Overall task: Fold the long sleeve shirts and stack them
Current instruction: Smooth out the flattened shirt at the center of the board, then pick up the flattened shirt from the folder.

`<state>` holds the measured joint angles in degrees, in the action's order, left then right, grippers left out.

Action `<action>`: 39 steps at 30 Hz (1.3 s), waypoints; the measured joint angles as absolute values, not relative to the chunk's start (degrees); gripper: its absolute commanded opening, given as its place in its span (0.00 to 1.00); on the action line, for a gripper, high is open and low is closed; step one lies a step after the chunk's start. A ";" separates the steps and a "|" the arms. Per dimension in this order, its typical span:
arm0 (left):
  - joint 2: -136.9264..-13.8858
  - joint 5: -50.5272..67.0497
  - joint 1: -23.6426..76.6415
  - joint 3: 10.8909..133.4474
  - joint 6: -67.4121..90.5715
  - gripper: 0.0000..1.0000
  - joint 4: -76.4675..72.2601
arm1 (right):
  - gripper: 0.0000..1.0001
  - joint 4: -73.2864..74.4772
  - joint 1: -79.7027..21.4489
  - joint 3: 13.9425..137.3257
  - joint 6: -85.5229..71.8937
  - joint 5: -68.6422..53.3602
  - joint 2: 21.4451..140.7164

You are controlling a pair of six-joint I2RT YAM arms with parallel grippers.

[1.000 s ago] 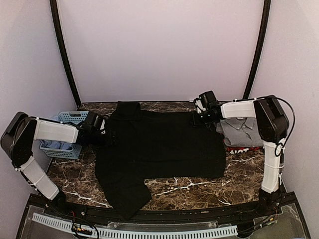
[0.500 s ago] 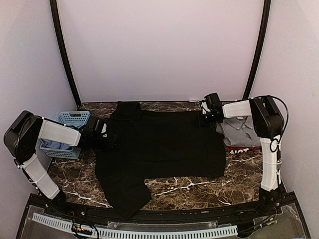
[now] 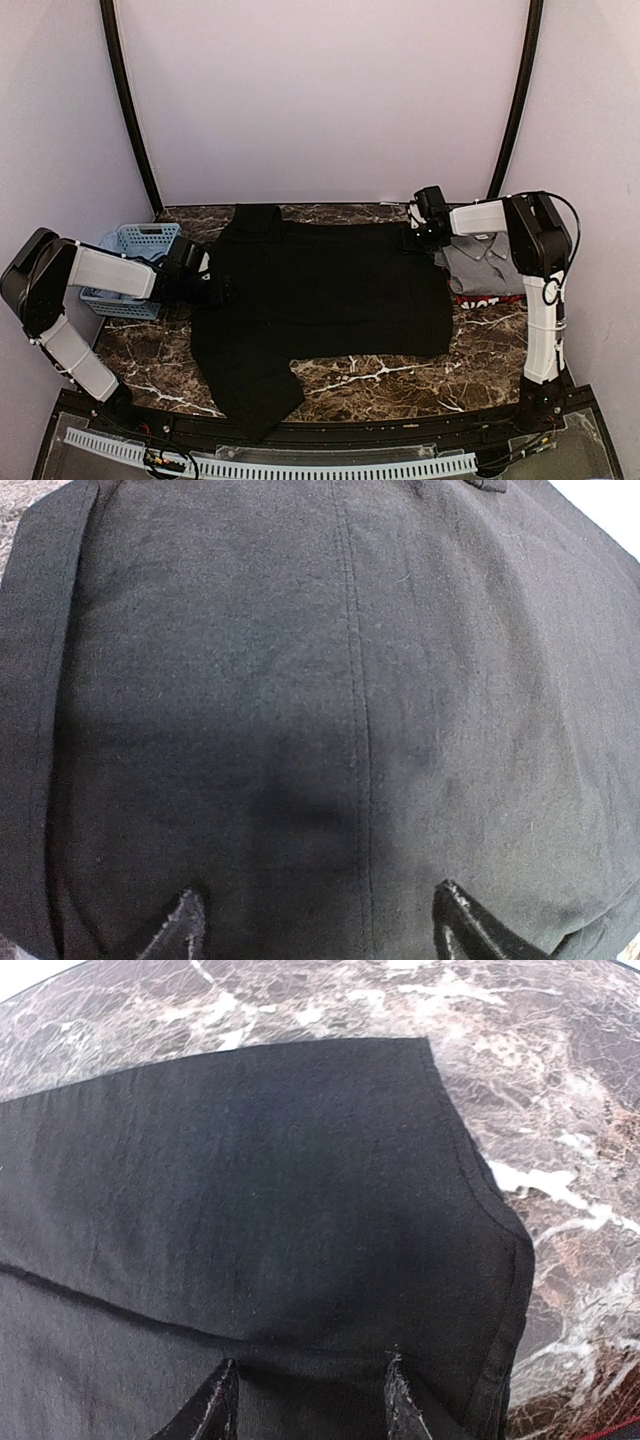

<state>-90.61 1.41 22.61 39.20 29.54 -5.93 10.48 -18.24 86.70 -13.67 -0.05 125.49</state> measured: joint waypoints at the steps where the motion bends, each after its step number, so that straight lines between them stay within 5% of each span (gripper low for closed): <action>1: -90.59 1.41 22.61 39.46 29.50 0.83 -5.54 | 0.48 10.74 -18.24 86.70 -13.47 -0.47 125.36; 8: -88.95 1.28 22.61 44.75 28.08 0.97 -2.04 | 0.50 11.88 -19.03 82.74 -11.49 -2.31 116.71; 26: -67.31 8.97 30.04 37.80 29.63 0.92 4.84 | 0.53 26.11 -45.69 52.25 -16.95 3.97 82.98; 39: -66.19 10.02 31.40 36.58 31.55 0.90 6.57 | 0.64 42.72 -50.19 46.68 -28.36 9.56 82.19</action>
